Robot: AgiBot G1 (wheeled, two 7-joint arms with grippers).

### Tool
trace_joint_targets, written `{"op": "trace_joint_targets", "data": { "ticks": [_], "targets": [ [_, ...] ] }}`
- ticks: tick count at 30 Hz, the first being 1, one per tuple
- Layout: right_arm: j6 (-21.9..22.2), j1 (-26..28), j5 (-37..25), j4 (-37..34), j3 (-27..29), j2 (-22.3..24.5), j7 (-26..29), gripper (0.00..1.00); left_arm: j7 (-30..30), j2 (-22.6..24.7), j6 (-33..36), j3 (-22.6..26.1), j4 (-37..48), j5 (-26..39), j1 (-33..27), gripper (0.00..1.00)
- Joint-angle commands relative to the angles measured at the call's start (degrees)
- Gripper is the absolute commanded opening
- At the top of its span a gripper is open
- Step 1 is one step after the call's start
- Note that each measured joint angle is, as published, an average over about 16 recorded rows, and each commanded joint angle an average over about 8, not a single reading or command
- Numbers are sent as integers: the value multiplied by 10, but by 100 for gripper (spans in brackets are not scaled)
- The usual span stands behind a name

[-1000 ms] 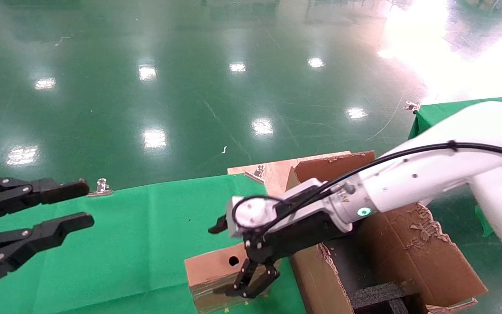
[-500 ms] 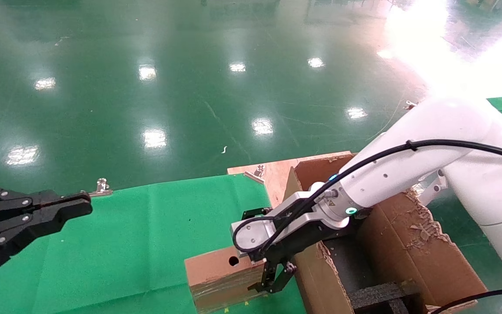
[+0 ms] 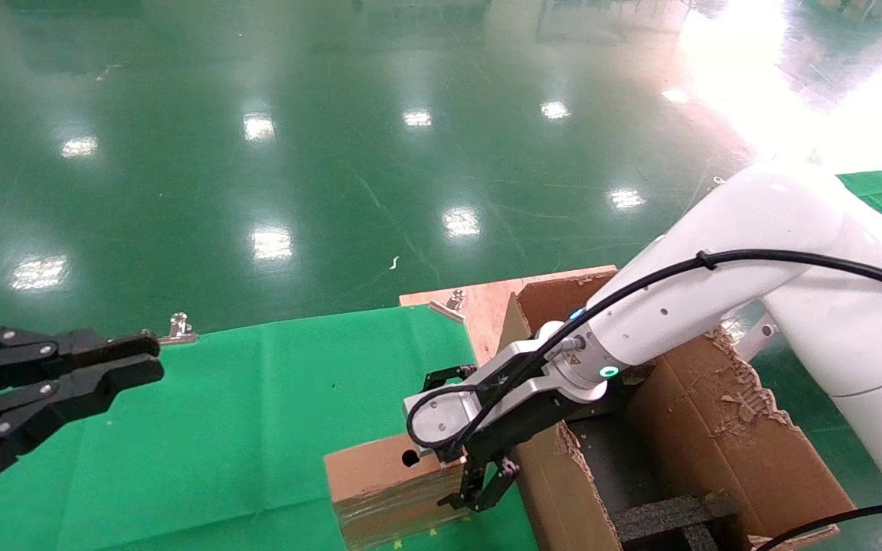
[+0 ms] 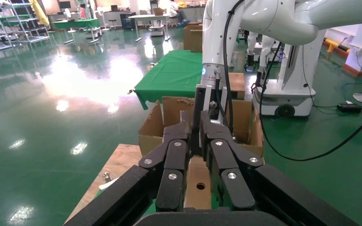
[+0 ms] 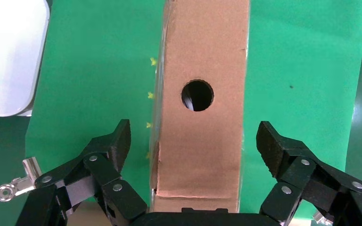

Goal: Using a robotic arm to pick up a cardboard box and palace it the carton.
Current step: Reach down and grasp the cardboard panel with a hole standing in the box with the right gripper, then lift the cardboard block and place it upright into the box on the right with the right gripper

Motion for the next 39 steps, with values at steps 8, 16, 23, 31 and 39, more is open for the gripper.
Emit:
{"op": "trace_joint_targets", "data": {
  "ticks": [8, 16, 23, 31, 39],
  "targets": [
    [-1, -2, 4, 0, 3, 2, 0, 0, 0, 0, 0, 0, 0, 0, 0, 100],
    [-1, -3, 7, 0, 4, 2, 0, 0, 0, 0, 0, 0, 0, 0, 0, 100],
    [-2, -3, 8, 0, 4, 3, 1, 0, 0, 0, 0, 0, 0, 0, 0, 100],
    [-1, -3, 8, 0, 5, 3, 1, 0, 0, 0, 0, 0, 0, 0, 0, 100],
    [-1, 12, 16, -6, 10, 9, -5, 0, 0, 0, 0, 0, 0, 0, 0, 100]
  ]
}}
